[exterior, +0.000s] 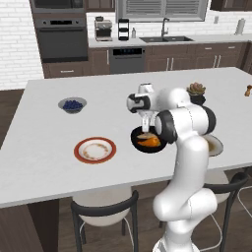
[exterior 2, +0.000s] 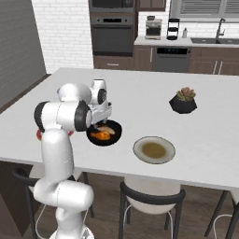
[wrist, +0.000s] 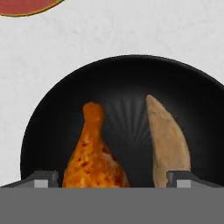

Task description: Pick the chicken drumstick and sweet potato from their plates and place them in the bowl. Then put the bowl in the fridge.

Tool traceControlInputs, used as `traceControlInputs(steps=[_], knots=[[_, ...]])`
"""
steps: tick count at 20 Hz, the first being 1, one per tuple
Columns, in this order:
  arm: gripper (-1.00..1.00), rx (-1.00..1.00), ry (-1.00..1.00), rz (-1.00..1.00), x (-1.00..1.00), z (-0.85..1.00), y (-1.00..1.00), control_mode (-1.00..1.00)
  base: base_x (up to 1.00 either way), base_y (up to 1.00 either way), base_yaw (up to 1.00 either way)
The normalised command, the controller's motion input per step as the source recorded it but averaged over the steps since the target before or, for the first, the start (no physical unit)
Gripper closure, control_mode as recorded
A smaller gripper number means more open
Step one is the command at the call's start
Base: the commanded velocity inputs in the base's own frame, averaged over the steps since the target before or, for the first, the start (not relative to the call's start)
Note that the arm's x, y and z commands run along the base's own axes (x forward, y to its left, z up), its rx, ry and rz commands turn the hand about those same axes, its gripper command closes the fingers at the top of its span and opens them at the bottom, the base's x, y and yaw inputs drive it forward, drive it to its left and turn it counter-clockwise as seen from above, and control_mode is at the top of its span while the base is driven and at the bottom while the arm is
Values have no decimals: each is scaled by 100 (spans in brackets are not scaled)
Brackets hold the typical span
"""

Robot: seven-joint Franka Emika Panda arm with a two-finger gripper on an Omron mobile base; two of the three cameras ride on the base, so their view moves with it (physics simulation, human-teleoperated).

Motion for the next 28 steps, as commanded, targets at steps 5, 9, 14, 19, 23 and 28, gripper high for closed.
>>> traceControlInputs(steps=[5,9,14,19,23,28], knots=[[-100,0,-13,-4,-75,22,48,-100,0,0,0],[-100,-1,-9,-16,-59,13,44,-100,0,0,0],[-100,0,-5,-21,-36,3,18,-100,0,0,0],[-100,-2,0,-19,-2,0,1,-100,0,0,0],[-100,-4,0,-16,16,-2,0,-100,0,0,0],[-100,-5,0,-13,20,-18,0,-100,0,0,0]])
